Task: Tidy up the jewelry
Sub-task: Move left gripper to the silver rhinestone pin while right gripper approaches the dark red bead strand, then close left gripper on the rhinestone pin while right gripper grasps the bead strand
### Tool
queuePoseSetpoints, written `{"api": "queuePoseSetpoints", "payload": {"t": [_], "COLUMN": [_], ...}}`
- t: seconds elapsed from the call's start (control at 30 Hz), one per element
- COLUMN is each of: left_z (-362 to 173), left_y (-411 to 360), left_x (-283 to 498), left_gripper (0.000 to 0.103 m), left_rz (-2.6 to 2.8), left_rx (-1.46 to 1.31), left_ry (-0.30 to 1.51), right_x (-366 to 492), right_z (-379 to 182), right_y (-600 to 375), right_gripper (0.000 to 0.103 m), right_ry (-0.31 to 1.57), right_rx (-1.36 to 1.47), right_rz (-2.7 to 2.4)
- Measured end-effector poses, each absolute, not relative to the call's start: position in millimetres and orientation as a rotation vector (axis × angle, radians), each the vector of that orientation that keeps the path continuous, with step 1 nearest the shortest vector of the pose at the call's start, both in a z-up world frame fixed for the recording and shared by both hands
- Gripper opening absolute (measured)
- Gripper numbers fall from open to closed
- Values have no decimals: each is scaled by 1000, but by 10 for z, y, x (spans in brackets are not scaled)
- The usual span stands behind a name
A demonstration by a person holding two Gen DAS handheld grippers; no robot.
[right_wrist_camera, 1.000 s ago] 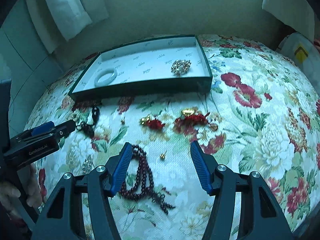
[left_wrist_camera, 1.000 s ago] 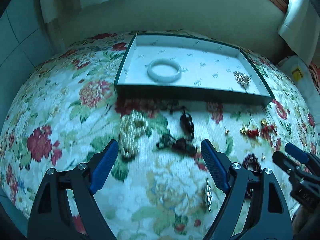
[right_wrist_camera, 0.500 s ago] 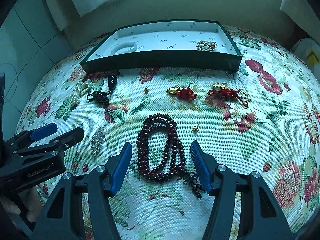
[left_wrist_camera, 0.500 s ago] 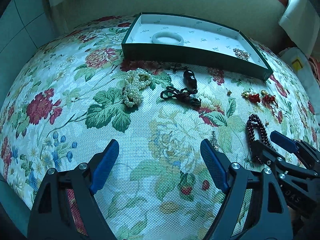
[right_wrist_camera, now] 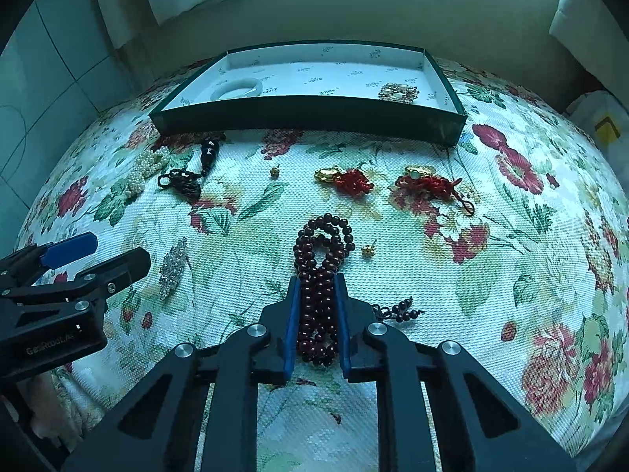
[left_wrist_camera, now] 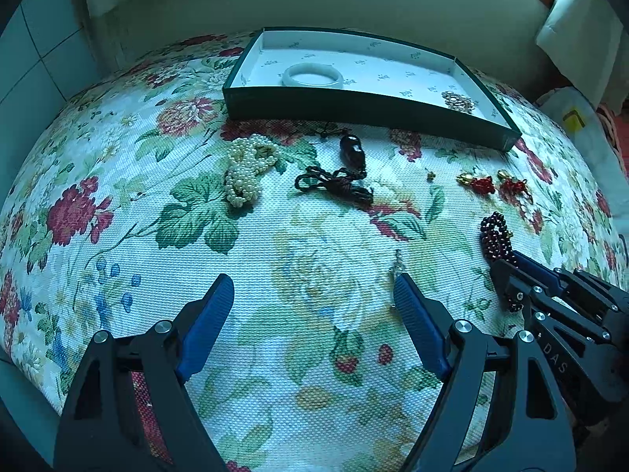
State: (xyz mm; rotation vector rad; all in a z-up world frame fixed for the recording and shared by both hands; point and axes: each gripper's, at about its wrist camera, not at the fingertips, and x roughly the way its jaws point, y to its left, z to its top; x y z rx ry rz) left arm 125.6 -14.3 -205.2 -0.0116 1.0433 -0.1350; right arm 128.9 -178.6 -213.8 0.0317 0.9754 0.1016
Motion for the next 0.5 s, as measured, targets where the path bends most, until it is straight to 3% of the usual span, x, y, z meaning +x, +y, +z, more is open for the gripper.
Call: {"api": "queuePoseSetpoints", "payload": {"t": [0.07,0.33,0.5], "left_z": [-2034,-2102,-2141], "left_y": [-187,-420,-544], "left_x": [1242,1251,1270], "left_gripper": [73,59,36], "left_rz": [-155,-219,-241], "left_rx": [-8,22,47], "left_ry": [1040,1067,1068], "right_x": [1255,1119,1050], "right_z": [-2103,-2042,-2062], "right_y": [-1832,-2078,-2251], "right_gripper": [11,11,11], "right_ry": [968,961,962], "right_rx": [41,78,118], "right_rz": [93,38,9]}}
